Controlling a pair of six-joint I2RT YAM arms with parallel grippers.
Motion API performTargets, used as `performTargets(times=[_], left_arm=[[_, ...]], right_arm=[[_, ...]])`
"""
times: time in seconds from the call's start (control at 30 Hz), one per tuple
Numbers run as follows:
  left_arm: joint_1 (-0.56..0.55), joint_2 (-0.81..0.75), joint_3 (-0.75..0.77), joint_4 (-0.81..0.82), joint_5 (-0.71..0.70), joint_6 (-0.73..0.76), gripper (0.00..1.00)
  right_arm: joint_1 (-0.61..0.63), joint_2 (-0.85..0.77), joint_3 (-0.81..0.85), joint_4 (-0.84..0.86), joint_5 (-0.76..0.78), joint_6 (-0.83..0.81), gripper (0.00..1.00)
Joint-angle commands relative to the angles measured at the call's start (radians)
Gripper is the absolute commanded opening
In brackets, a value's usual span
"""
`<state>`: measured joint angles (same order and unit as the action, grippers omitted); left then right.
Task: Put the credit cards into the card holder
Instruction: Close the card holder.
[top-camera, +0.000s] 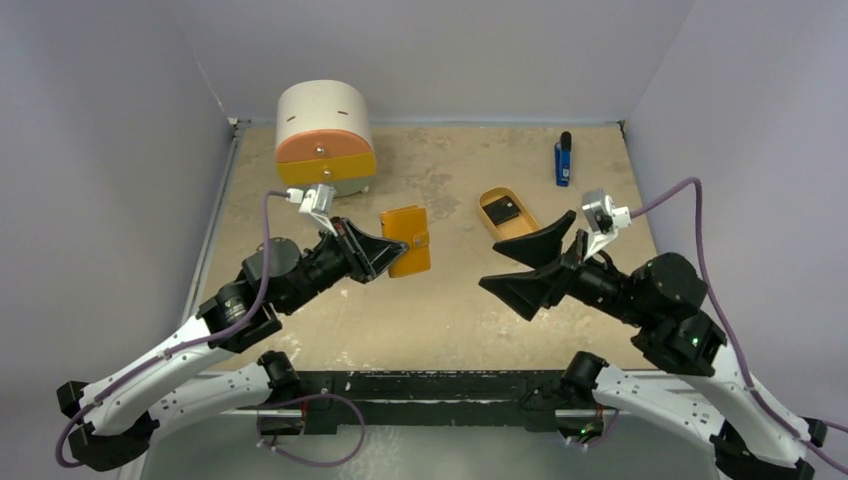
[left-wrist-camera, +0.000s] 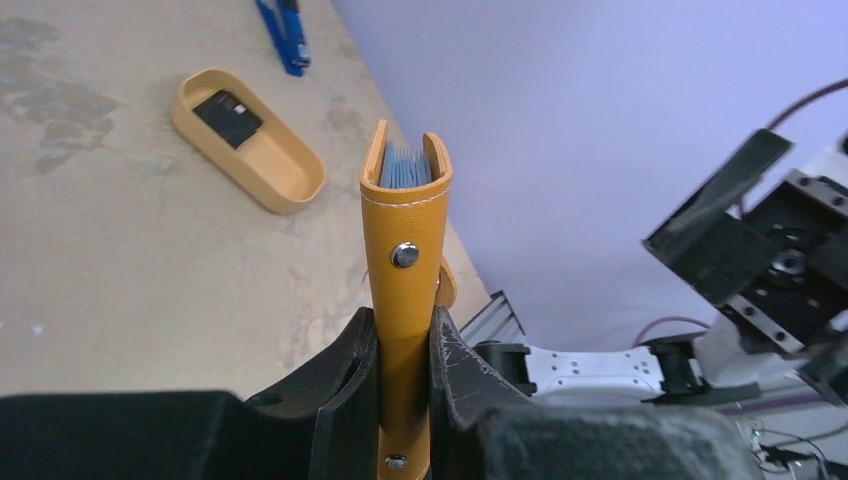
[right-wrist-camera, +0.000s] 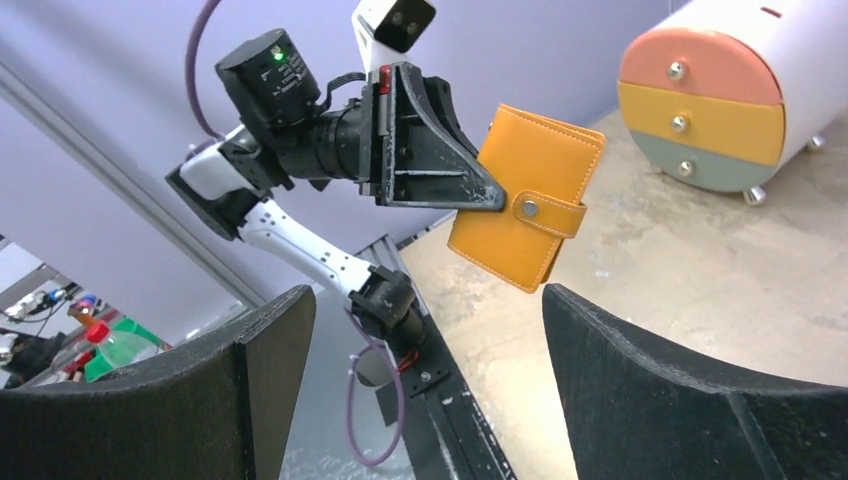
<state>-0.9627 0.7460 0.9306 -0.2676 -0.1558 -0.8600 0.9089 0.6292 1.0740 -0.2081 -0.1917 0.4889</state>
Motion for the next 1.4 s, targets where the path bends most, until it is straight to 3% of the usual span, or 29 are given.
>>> performTargets(times=[0.0,0.3,0.67,0.97,1.17,1.2,1.27,1.37], left_arm=[[-0.002,-0.049,-0.031,0.295,0.127,0.023,0.0],[-0.002,-0.037,-0.02,0.531,0.365,0.014,0.0],[-0.004,-0.01,-0.021,0.611,0.421,0.004,0.0],[-0.003,-0.001,-0.047,0.693,0.427,-0.049,0.0],[-0.004,0.001,-0.041,0.662,0.403,-0.049,0.0],[-0.003,0.001,-0.037,0.643,0.394,-0.045,0.03],[-0.002,-0.001,-0.028,0.611,0.38,-0.037,0.23],[-0.004,-0.008,-0.024,0.583,0.36,-0.033,0.51]], right_arm=[[0.001,0.013,-0.085,0.185,-0.006,0.015,0.86],[0.0,0.037,-0.139,0.368,-0.135,0.051,0.85],[0.001,0.118,-0.172,0.587,-0.242,0.182,0.77],[0.001,0.198,-0.17,0.687,-0.293,0.252,0.49],[0.001,0.22,-0.152,0.678,-0.307,0.258,0.16],[0.001,0.217,-0.148,0.665,-0.298,0.252,0.1],[0.001,0.21,-0.14,0.632,-0.278,0.235,0.0],[0.0,0.208,-0.117,0.577,-0.25,0.207,0.0]])
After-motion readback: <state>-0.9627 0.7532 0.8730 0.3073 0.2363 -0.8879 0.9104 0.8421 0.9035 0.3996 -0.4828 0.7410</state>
